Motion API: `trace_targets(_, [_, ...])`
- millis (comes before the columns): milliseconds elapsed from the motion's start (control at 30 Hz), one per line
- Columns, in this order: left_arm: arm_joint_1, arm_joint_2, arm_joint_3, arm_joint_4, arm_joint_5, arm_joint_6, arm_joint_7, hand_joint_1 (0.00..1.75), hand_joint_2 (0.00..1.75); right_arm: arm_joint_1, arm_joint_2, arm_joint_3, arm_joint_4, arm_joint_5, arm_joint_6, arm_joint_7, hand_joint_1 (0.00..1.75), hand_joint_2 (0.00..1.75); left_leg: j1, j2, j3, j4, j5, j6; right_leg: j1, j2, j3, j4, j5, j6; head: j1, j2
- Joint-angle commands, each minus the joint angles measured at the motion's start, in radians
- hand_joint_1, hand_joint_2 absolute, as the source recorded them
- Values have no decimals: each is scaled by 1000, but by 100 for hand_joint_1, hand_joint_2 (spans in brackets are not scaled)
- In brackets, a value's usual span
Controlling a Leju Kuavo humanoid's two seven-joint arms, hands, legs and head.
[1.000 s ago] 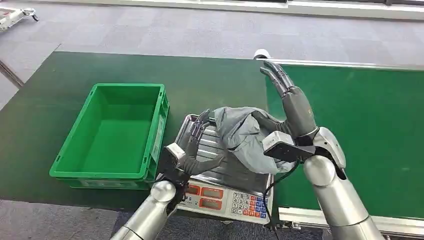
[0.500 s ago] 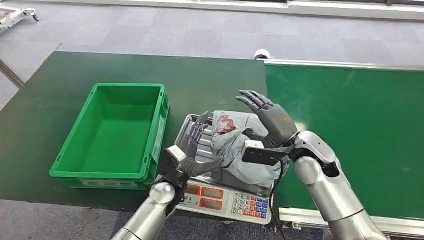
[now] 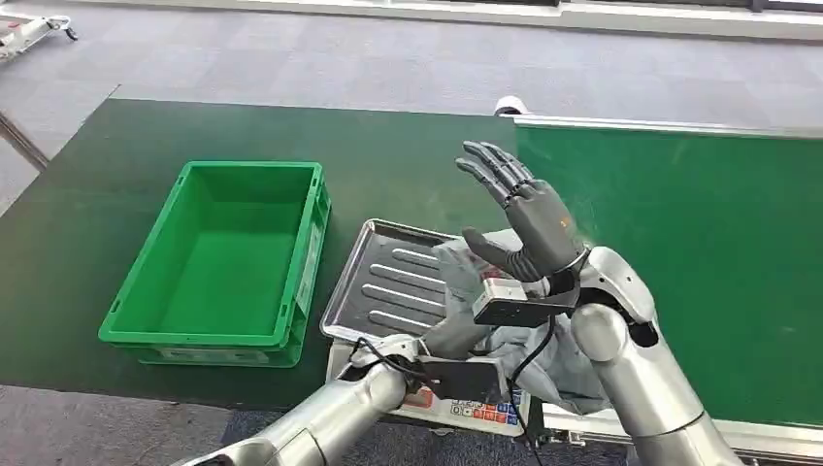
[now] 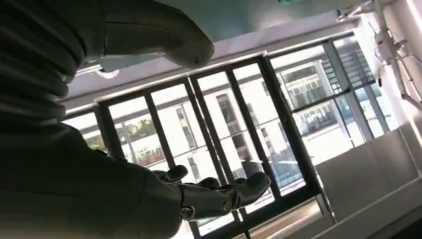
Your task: Moved the parcel from conveyor to table for the left to box.
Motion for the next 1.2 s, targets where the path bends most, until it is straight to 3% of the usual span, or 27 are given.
trace_targets(33, [-64,-21,-173,189,-37,-93,83,0,175,22,44,-56,-17,18,-20,-14,0,175,0,0,4,-2,0,0,1,-1,5,-3,0,0,0,0])
trace_targets(67, [-64,-20,-162,191,-30,-94,87,2,175,25,47,-58,-20,19,-21,-14,0,175,1,0,5,-2,0,0,1,-1,6,-2,-1,1,0,0])
trace_targets(100, [-63,-19,-152,187,-34,-62,86,159,175,33,48,-63,-29,27,-28,-9,0,175,1,0,6,-3,0,0,1,-1,8,-4,0,0,0,0])
trace_targets(133, [-61,-20,-126,185,-19,-38,90,175,175,41,48,-67,-38,30,-28,-8,0,175,1,-1,7,-2,-1,1,1,-2,9,-3,-2,1,0,0])
trace_targets(267, [-59,-14,-89,165,-10,36,66,175,175,60,48,-77,-58,37,-29,-3,0,175,0,0,10,-3,0,1,1,-3,12,-4,-1,1,0,0])
trace_targets(433, [-44,-5,77,85,84,262,-58,175,175,81,51,-95,-84,56,-28,11,0,175,0,-2,9,-1,-1,1,1,-4,12,-2,-2,1,0,0])
trace_targets(500, [-44,-5,77,85,84,262,-58,175,175,81,51,-95,-84,56,-28,11,0,175,0,-2,9,-1,-1,1,1,-4,12,-2,-2,1,0,0])
trace_targets(567, [-35,0,173,46,154,291,-121,175,175,81,60,-108,-81,47,-34,7,0,175,0,-2,9,0,-1,2,0,-4,12,-2,-2,2,0,0])
trace_targets(633, [15,10,287,-75,260,281,-192,175,175,95,84,-155,-68,-27,-73,-25,0,175,1,3,9,-3,0,0,1,1,9,-4,0,0,0,0])
trace_targets(800, [81,15,380,-223,430,251,-192,175,175,143,127,-258,-44,-170,-169,-77,0,175,1,3,8,-2,0,0,1,2,7,-3,-1,0,0,0])
trace_targets(833, [101,15,403,-267,474,300,-192,175,175,168,167,-332,-33,-314,-215,-110,0,175,1,1,7,-1,0,1,2,1,7,-3,-1,0,0,0])
trace_targets(933, [110,16,416,-281,515,323,-192,175,175,200,185,-402,-12,-425,-271,-175,0,175,2,1,7,-3,0,1,2,0,7,-5,-1,0,0,0])
trace_targets(1200, [101,10,426,-252,549,377,-192,175,175,244,185,-438,5,-543,-375,-186,0,175,1,0,4,-2,-1,0,2,0,4,-3,-2,0,0,0])
